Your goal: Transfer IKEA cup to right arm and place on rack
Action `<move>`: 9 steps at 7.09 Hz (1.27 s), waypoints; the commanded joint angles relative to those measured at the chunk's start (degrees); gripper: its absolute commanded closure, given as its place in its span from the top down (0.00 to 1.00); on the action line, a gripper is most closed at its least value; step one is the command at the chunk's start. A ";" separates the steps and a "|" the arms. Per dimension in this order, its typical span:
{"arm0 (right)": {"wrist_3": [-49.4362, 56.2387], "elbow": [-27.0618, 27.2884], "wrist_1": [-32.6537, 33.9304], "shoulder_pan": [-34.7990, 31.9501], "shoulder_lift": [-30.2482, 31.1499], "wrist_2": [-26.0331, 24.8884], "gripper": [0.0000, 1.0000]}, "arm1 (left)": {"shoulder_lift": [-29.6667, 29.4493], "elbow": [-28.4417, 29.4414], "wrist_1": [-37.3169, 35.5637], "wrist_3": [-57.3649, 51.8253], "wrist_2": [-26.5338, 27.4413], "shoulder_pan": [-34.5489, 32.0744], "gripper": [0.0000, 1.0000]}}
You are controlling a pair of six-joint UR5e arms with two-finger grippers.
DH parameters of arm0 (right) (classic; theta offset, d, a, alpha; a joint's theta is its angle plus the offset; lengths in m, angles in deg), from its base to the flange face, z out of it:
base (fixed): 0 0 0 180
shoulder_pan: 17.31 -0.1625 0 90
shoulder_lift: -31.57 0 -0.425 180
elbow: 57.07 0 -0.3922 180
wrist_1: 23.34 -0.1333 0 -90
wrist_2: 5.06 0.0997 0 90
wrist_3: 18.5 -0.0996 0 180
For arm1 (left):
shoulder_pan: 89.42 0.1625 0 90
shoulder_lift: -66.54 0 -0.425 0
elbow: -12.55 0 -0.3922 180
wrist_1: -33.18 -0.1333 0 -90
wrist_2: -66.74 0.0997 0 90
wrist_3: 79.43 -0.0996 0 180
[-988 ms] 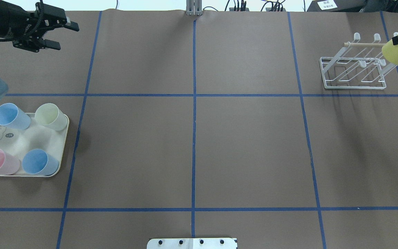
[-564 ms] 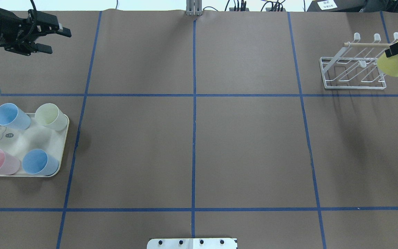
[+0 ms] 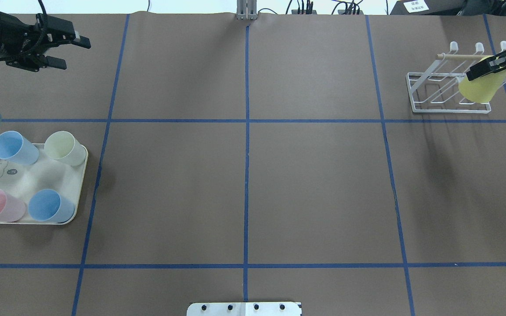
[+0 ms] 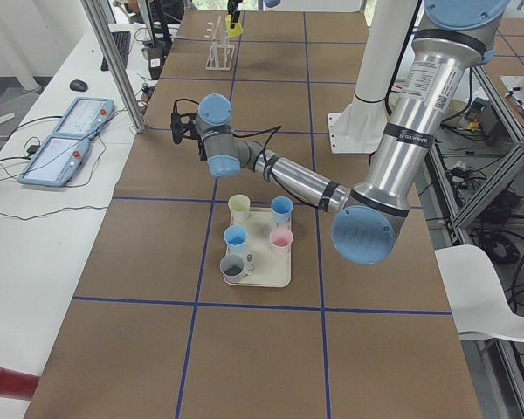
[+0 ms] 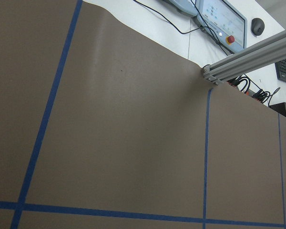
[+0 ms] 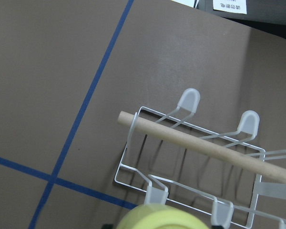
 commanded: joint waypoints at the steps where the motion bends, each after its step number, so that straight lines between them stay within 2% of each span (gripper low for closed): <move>1: -0.09 -0.80 -0.01 0.06 -0.76 -0.14 0.00 | 0.06 -0.06 0.00 0.00 0.00 0.01 1.00; 3: -0.09 -1.58 0.08 0.24 -1.02 -2.41 0.00 | -0.03 -0.06 0.00 0.00 0.09 0.01 1.00; 9: -0.09 -5.01 0.08 1.64 -3.04 -2.77 0.00 | -0.03 -0.41 0.00 0.09 0.09 0.01 1.00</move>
